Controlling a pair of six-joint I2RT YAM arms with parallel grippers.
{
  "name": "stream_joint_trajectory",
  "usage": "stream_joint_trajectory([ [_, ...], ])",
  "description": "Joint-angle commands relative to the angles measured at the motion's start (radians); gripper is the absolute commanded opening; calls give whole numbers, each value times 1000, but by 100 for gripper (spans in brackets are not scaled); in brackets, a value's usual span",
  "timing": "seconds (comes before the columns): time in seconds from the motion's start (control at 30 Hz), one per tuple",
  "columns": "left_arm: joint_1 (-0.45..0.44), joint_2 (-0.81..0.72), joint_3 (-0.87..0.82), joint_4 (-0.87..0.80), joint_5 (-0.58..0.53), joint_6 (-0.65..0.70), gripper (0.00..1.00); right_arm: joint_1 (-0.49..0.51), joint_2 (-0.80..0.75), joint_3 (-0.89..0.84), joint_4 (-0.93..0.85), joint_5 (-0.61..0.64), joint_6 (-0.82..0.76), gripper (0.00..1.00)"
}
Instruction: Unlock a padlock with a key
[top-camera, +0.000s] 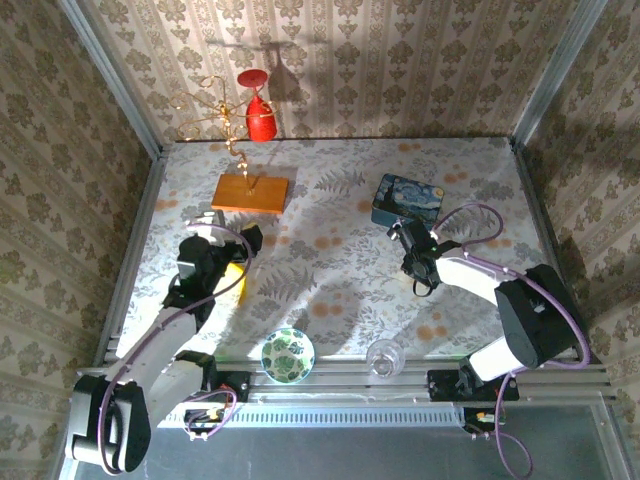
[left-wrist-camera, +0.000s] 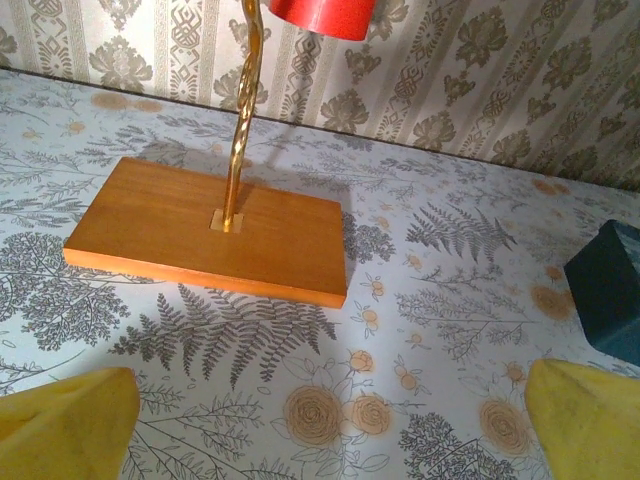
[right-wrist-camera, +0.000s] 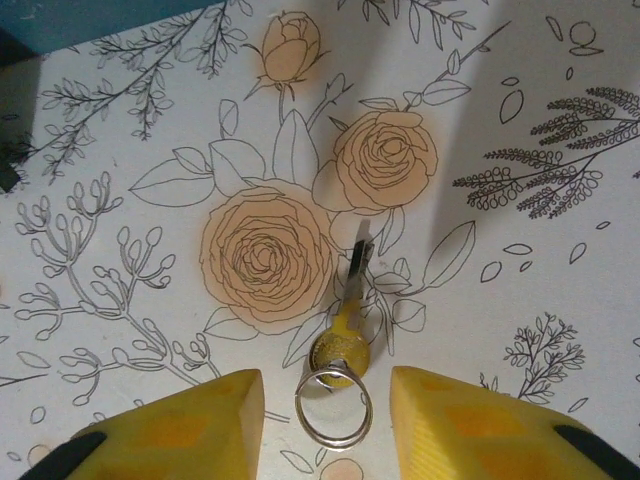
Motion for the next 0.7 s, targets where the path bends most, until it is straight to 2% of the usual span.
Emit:
stream_joint_trajectory([
  [0.0, -9, 10, 36, 12, 22, -12, 100, -9, 20, 13, 17, 3, 43, 36],
  [0.27, -12, 35, 45, 17, 41, -13, 100, -18, 44, 8, 38, -9, 57, 30],
  [0.67, -15, 45, 53, 17, 37, -12, 100, -20, 57, -3, 51, -31, 70, 29],
])
